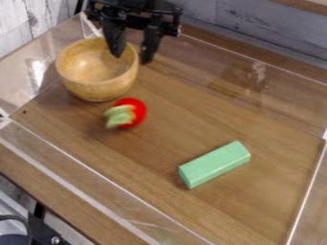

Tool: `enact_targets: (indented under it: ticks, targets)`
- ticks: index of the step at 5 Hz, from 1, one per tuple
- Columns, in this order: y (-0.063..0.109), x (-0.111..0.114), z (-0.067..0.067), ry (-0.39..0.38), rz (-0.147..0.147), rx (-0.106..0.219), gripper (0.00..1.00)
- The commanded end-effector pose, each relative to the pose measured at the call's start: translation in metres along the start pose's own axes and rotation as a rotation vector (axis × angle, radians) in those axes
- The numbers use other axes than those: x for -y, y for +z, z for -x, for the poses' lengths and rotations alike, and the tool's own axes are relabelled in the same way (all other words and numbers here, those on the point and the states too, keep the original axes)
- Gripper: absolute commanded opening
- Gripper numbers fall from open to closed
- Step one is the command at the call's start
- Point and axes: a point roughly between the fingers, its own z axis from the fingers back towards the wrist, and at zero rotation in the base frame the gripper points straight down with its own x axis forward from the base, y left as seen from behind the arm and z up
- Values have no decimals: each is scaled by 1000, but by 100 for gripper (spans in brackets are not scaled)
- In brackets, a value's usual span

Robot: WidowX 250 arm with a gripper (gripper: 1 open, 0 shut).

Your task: Move the red object to the left side of the table

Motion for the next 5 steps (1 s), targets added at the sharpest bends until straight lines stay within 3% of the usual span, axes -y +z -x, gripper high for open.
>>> enact_targets:
  ticks: [1, 2, 3, 5]
  targets:
    - [18, -3, -7, 14, 6, 58, 0]
    - [13, -4, -2, 5, -8, 38, 100]
    - [8, -3, 3, -4, -22, 19, 100]
    - [-19, -4, 22, 56, -43, -17, 100]
